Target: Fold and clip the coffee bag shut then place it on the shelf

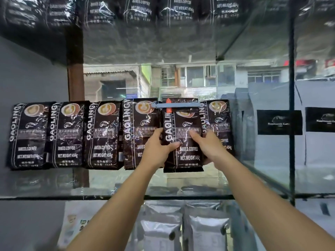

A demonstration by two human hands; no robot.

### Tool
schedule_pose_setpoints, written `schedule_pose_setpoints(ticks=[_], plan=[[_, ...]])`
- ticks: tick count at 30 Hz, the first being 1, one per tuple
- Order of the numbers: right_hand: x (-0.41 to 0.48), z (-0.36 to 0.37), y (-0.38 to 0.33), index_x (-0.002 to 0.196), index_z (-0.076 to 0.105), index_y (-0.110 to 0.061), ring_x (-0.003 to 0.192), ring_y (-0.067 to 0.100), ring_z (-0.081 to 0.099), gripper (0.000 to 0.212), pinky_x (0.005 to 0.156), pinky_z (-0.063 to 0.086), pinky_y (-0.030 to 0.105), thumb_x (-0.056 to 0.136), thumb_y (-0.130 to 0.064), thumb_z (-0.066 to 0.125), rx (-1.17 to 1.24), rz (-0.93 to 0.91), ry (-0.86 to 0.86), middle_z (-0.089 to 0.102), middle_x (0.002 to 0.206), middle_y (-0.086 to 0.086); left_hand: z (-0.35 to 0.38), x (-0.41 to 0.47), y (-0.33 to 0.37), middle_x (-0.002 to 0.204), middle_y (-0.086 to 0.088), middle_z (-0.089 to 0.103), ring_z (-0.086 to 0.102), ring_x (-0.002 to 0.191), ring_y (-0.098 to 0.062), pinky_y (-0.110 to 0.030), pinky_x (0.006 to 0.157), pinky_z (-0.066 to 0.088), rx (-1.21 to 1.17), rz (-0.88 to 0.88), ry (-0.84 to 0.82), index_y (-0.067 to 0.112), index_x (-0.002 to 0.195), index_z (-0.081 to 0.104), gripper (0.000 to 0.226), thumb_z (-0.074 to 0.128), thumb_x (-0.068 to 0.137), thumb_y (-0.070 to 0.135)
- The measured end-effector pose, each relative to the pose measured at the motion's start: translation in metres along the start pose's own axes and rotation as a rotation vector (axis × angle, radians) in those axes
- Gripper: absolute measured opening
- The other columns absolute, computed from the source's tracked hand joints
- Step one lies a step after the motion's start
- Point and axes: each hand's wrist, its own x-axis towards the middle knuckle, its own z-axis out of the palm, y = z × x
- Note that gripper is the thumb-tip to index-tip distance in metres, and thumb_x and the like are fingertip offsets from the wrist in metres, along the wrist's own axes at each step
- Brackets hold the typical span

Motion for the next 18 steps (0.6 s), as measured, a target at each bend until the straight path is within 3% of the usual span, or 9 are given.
schedule_pose_setpoints(ticks=[4, 12, 18], plan=[[-0.003, 0.001, 0.003, 0.126, 0.033, -0.013, 0.111, 0.033, 0.054, 0.075, 0.087, 0.050, 0.057, 0.074, -0.063, 0.050, -0.016, 0.012, 0.004, 0.051, 0.130, 0.011, 0.001, 0.000, -0.006, 0.129, -0.009, 0.050, 0.053, 0.111, -0.029, -0.052, 0.088, 0.051, 0.065, 0.002, 0.006, 0.029, 0.137, 0.028, 0.075, 0.069, 0.075, 0.040], [-0.009, 0.004, 0.006, 0.136, 0.024, -0.013, 0.121, 0.033, 0.046, 0.076, 0.100, 0.041, 0.053, 0.081, -0.063, 0.040, -0.084, 0.032, 0.030, 0.042, 0.140, 0.012, 0.010, -0.004, -0.011, 0.141, -0.012, 0.040, 0.045, 0.122, -0.032, -0.051, 0.094, 0.047, 0.198, 0.053, 0.028, 0.027, 0.141, 0.019, 0.078, 0.060, 0.078, 0.051], [-0.024, -0.001, 0.011, 0.135, 0.026, -0.010, 0.126, 0.032, 0.042, 0.066, 0.099, 0.037, 0.045, 0.087, -0.053, 0.040, -0.167, -0.053, 0.243, 0.040, 0.142, 0.012, 0.010, -0.020, -0.009, 0.144, -0.012, 0.034, 0.032, 0.132, -0.029, -0.047, 0.100, 0.036, 0.338, 0.103, 0.140, 0.023, 0.141, 0.018, 0.077, 0.051, 0.081, 0.057]])
